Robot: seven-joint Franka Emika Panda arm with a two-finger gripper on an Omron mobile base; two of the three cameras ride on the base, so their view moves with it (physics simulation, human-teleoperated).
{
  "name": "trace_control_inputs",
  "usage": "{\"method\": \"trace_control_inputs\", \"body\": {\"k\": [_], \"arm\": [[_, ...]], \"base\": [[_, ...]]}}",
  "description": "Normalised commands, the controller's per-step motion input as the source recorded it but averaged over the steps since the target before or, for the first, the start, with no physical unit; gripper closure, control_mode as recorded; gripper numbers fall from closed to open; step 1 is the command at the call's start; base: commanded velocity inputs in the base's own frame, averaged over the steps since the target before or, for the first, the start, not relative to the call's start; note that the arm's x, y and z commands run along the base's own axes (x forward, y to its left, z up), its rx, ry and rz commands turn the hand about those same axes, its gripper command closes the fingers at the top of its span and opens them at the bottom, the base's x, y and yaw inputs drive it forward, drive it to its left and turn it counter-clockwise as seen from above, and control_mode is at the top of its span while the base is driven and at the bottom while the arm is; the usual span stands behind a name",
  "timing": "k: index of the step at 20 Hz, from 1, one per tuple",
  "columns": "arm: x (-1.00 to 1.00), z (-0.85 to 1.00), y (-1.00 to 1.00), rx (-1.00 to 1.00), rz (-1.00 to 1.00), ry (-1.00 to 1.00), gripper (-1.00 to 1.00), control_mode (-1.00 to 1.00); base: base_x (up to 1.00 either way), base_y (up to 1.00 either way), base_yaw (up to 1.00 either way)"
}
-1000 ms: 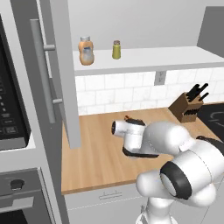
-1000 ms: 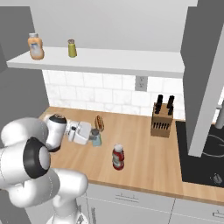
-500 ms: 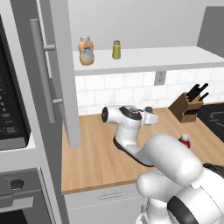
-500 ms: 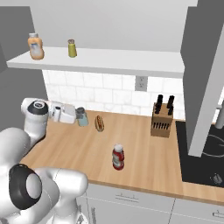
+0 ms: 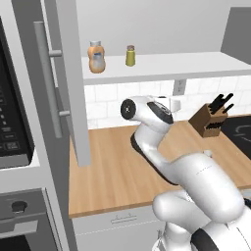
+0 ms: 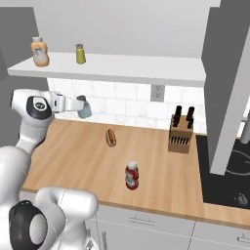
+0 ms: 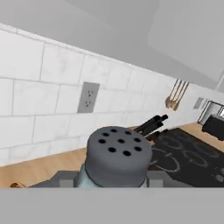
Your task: Put the shaker and condiment bottle from the counter next to their counterparts in the cabinet.
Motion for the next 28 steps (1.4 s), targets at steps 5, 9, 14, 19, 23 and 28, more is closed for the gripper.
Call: {"method": "trace_control_inputs", "body": {"k": [5,9,14,19,23,28], "arm": [[-0.11,0.78,0.20,-0.03,0.34,0.01,1.00,-1.00],[-0.40,0.71,0.18,-0.10,0.29,0.00,1.00,-1.00],[0.01,0.77,0.02,-0.01,0.35,0.00,1.00,-1.00],[0.05,0.50,0.00,0.08,0.42,0.00,1.00,-1.00],[0.13,0.33,0.00,0.11,0.46,0.00,1.00,-1.00],[0.26,0.37,0.00,0.16,0.48,0.00,1.00,-1.00]], "base": [[0.00,0.00,0.00],[0.00,0.00,0.00],[0.00,0.00,0.00],[0.00,0.00,0.00],[0.00,0.00,0.00],[0.00,0.00,0.00]]}}
